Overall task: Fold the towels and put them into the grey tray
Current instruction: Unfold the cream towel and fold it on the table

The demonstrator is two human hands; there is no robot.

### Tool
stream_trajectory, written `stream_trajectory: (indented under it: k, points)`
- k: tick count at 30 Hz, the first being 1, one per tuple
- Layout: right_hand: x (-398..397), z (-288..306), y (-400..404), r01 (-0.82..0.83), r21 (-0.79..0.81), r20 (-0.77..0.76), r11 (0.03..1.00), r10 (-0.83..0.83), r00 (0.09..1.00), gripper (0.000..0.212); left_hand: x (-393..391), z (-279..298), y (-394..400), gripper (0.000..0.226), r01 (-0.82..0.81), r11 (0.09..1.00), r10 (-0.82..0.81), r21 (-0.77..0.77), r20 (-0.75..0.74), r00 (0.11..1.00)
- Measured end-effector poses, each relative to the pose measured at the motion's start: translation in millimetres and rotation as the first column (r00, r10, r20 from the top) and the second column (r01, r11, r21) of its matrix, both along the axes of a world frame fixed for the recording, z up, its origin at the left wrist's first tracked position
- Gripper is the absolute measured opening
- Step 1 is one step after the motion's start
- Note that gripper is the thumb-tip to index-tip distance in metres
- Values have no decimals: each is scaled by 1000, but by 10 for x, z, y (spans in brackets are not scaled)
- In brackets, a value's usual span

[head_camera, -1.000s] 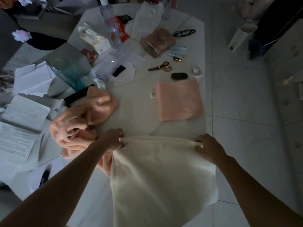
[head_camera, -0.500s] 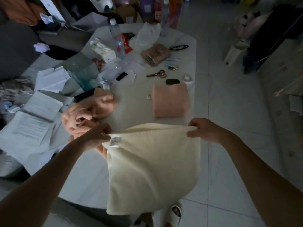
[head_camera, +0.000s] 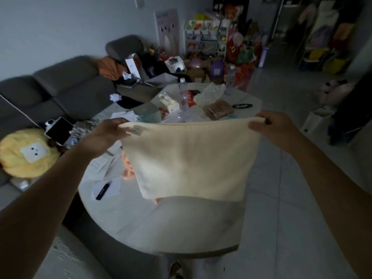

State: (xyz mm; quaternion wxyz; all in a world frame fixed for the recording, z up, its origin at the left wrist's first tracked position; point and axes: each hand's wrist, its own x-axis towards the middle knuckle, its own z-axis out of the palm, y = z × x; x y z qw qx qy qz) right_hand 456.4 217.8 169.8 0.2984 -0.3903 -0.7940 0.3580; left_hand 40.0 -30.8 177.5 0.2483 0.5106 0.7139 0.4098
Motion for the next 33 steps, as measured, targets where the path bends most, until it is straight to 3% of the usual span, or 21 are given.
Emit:
stream_trajectory:
  k: [1,3,4,5,7,15,18,22,25,29,33]
  points:
    - [-17,54,5,4,49,29,999,-5,1000,10,36,17,0,23,1,999,-2,-36,-29,1000]
    - [-39,105,37,16,134,94,991,-29,995,10,110,-11,27,12,-2,985,-44,-175,-262,964]
    - [-47,110,49,38,159,97,987,-54,994,8,121,-22,50,9,-45,987,-15,-155,-369,929]
    - [-65,101,51,56,184,98,981,-75,992,8,112,-18,82,12,-102,992,66,-74,-385,920]
    - [-112,51,28,66,239,121,969,-98,988,10,115,16,123,14,-186,981,193,49,-288,938]
    - [29,-242,0,67,180,148,982,-94,985,9,203,-317,18,9,-179,982,165,-62,-192,968]
    - [150,-346,4,13,83,200,997,-29,979,11,220,-406,-101,15,-120,985,121,-128,-2,993]
    - [386,-526,-66,-87,-186,244,979,132,961,10,263,-528,-381,20,49,960,-24,-277,92,995]
    - [570,-725,-229,-173,-370,356,913,311,881,10,312,-789,-608,23,188,823,-123,-536,154,980]
    - [706,-1089,-461,-215,-568,440,795,514,736,7,403,-1373,-836,29,230,622,-14,-748,282,959]
    - [717,-1466,-571,-158,-669,449,726,565,692,3,531,-1831,-912,32,282,577,114,-767,417,902]
